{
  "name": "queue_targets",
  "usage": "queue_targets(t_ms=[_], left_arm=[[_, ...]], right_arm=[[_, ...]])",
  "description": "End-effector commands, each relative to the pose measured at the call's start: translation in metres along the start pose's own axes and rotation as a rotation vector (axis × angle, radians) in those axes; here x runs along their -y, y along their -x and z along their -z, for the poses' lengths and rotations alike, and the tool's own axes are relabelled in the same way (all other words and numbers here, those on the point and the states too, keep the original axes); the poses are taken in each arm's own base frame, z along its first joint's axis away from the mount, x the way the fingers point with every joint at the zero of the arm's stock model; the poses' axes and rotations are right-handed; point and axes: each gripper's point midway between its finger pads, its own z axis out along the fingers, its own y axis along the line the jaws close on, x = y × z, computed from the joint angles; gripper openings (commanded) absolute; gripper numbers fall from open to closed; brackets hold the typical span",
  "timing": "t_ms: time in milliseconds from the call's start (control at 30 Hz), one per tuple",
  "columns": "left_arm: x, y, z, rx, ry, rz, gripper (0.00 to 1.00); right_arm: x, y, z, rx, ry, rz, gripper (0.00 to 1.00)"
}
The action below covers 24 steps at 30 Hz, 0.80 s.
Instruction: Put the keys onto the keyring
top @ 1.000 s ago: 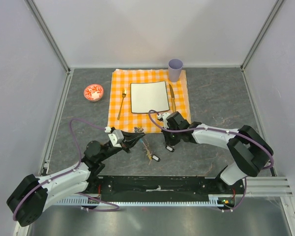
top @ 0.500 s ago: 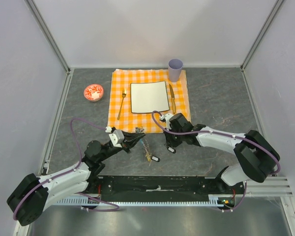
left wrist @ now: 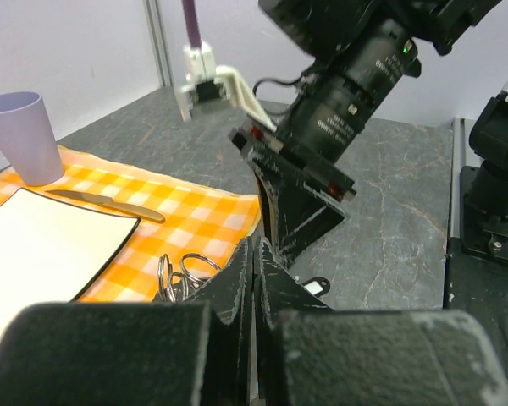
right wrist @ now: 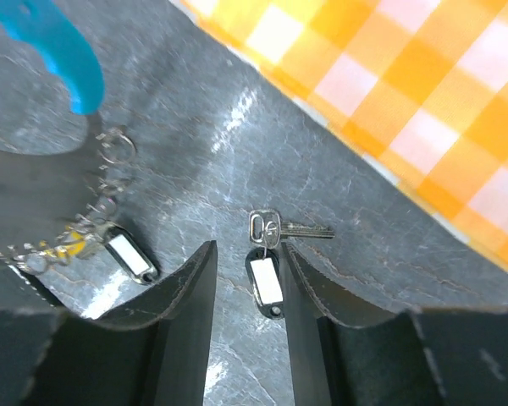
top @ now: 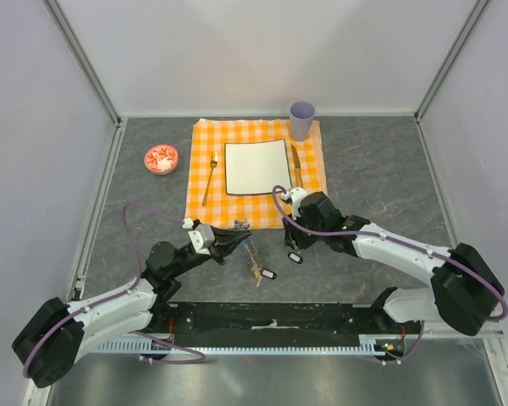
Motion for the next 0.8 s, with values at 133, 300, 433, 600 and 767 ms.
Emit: queue_targets(t_ms=[133, 300, 433, 600, 767], left_arm=[[0.008, 0.033, -0.005, 0.126, -0.055, -0.059, 0.02], [0.013, 0.035, -0.006, 0.134, -0.084, -0.052, 0.02], [0.016, 0.038, -0.006, 0.147, -0.100, -0.053, 0.02], [0.018, 0.040, -0.006, 0.156, -0.112, -0.050, 0.02], [0.020, 0.042, -0.006, 0.163, -0.122, -0.042, 0.02]], right_arm=[[-0.038, 0.070, 0.061, 0.345, 0.166, 0.240, 0.43], [-0.078, 0.099, 0.097, 0.586, 0.354, 0.431, 0.43], [-0.093, 0.104, 0.098, 0.617, 0.445, 0.512, 0.42], [-0.114, 0.104, 0.089, 0.612, 0.585, 0.561, 0.42], [-0.124, 0.106, 0.091, 0.628, 0.648, 0.586, 0.41]])
